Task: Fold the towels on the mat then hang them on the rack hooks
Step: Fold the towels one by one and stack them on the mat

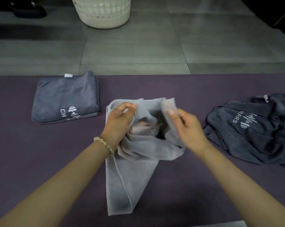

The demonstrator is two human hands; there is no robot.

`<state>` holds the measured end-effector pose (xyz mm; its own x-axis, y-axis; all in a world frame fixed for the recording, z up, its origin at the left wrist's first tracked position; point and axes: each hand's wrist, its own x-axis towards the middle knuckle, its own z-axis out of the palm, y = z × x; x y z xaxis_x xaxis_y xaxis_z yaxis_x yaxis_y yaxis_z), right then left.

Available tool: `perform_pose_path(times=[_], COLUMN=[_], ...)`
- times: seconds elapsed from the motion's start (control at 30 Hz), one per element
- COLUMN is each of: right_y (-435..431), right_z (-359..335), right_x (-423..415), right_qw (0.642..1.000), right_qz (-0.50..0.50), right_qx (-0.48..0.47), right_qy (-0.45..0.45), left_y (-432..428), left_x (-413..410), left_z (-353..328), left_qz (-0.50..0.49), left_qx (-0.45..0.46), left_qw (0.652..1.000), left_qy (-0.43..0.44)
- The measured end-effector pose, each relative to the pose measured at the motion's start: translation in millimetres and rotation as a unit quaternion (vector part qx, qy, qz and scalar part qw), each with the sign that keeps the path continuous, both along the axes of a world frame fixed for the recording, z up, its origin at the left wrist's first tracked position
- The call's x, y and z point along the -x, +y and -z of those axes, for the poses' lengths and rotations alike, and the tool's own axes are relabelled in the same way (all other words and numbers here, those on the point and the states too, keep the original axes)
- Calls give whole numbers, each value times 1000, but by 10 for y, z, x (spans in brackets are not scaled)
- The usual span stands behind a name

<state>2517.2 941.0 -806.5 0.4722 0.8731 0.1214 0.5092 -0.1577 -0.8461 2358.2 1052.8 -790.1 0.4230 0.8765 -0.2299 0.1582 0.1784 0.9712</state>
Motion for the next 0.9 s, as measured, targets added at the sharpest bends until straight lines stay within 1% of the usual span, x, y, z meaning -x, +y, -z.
perform_pose_path(times=[0.07,0.13,0.2,0.3,0.33,0.4,0.47,0.53,0.7,0.9], right_y=[46,62,40,-41,-58,-64,-47,-16,42,41], right_z=[-16,-45,-48,-29,-30,-49,-95,-141,-253,-318], right_x=[233,370,395,340,309,227,143,79,10,-11], right_qw=[998,993,986,980,981,990,995,994,991,990], right_qz=[-62,-89,-98,-122,-121,-106,-98,-107,-133,-138], right_qx=[29,65,92,91,82,42,11,-7,-2,-2], right_qy=[-10,37,100,131,126,81,33,14,3,31], left_y=[-140,-236,-282,-292,-287,-277,-274,-278,-289,-271], left_x=[-70,-85,-68,-43,-36,-27,-18,-11,-9,4], left_z=[-37,-71,-98,-104,-85,-49,-21,-16,-23,-49], left_qz=[27,37,48,60,61,65,84,114,182,236], left_qx=[2,22,15,-7,-8,-7,-12,-23,-51,-63], left_qw=[1000,999,998,998,998,998,996,993,982,969], left_qy=[-3,-25,-24,-17,-16,-7,8,22,28,48])
